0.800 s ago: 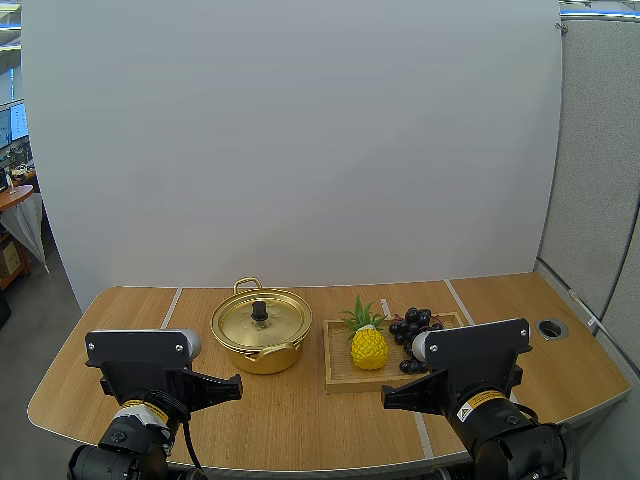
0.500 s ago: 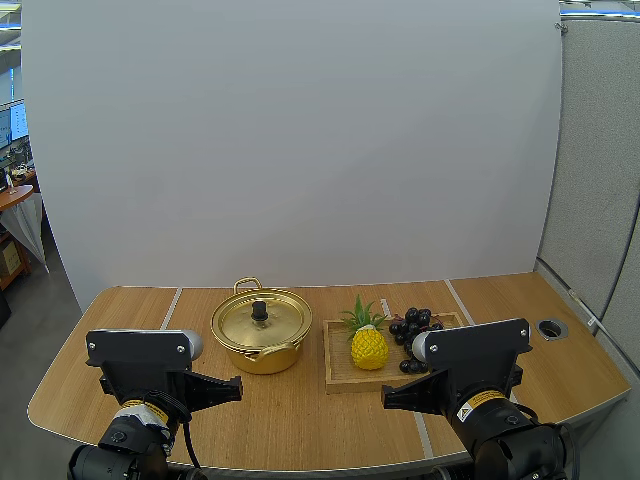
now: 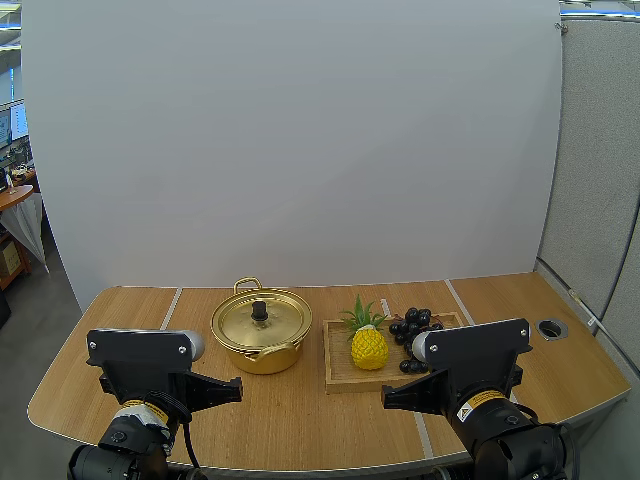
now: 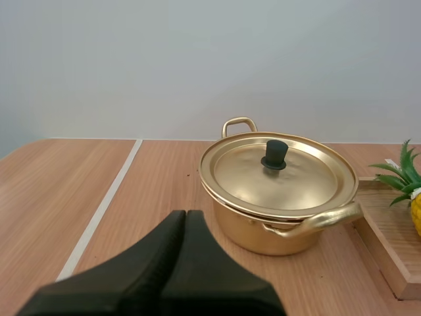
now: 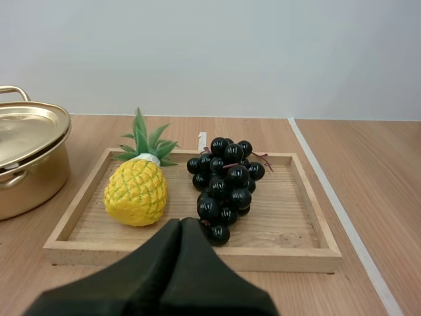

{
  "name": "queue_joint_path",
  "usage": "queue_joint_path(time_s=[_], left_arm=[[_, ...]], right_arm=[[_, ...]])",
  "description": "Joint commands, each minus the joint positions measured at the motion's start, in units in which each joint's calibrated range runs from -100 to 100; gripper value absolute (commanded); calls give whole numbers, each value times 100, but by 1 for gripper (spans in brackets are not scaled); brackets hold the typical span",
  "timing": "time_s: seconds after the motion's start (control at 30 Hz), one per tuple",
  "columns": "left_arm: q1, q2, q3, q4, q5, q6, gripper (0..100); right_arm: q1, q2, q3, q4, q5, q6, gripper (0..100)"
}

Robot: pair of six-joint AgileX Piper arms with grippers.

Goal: Open the pot, put the grape inside, and close it

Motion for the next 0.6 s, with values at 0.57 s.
queue_joint_path(time_s=[0.57], left_arm=[[-10,-25,-3005,0,1216,682,0]], right_arm=[[-21,-34,-3263,-223,1475,-16,0]])
